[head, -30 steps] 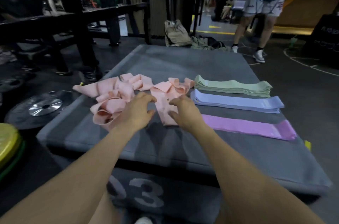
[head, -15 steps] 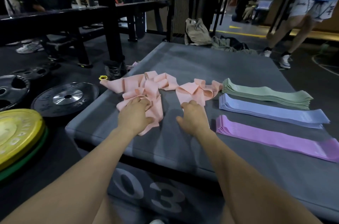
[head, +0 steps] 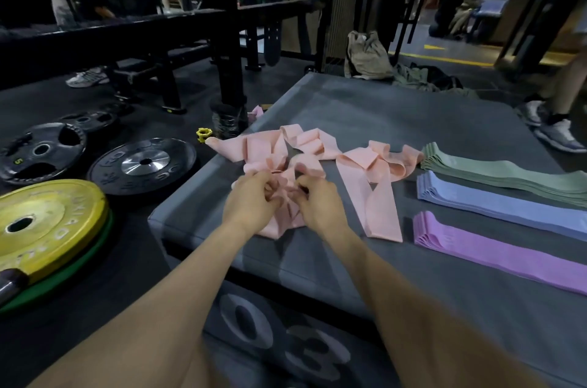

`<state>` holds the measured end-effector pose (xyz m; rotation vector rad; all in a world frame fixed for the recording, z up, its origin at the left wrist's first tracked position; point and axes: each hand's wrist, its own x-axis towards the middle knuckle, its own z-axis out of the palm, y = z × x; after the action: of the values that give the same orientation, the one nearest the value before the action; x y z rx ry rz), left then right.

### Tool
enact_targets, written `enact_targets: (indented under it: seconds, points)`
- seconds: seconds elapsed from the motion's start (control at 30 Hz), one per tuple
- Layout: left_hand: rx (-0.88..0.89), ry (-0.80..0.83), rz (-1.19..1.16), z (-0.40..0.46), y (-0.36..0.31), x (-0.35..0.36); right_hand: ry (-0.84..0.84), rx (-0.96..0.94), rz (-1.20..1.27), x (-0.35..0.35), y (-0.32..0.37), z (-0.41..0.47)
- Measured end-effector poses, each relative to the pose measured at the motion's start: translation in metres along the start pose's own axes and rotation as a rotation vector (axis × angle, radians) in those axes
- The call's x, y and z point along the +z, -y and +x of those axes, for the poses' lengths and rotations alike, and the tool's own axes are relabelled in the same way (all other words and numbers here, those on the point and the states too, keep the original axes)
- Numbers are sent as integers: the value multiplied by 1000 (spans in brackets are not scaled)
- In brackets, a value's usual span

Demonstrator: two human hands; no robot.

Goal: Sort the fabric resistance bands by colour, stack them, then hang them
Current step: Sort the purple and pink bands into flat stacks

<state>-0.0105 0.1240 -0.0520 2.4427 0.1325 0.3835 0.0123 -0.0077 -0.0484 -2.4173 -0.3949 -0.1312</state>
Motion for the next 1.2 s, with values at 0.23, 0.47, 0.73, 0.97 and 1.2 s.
enact_targets:
  seconds: [0.23, 0.47, 0.73, 0.97, 1.2]
  points:
    - [96, -32, -150, 2, -13, 0, -17, -169, 145, -25, 6, 2]
    - [173, -35, -202, 3, -44, 5, 31, -127, 217, -66, -8, -14]
    - [151, -10, -141, 16, -60, 16, 462, 155, -590, -102, -54, -27]
    - [124, 43, -153, 32, -70, 21, 476, 124, -611, -102, -62, -11]
    - [86, -10, -212, 78, -82, 6, -51, 83, -180, -135, -43, 77]
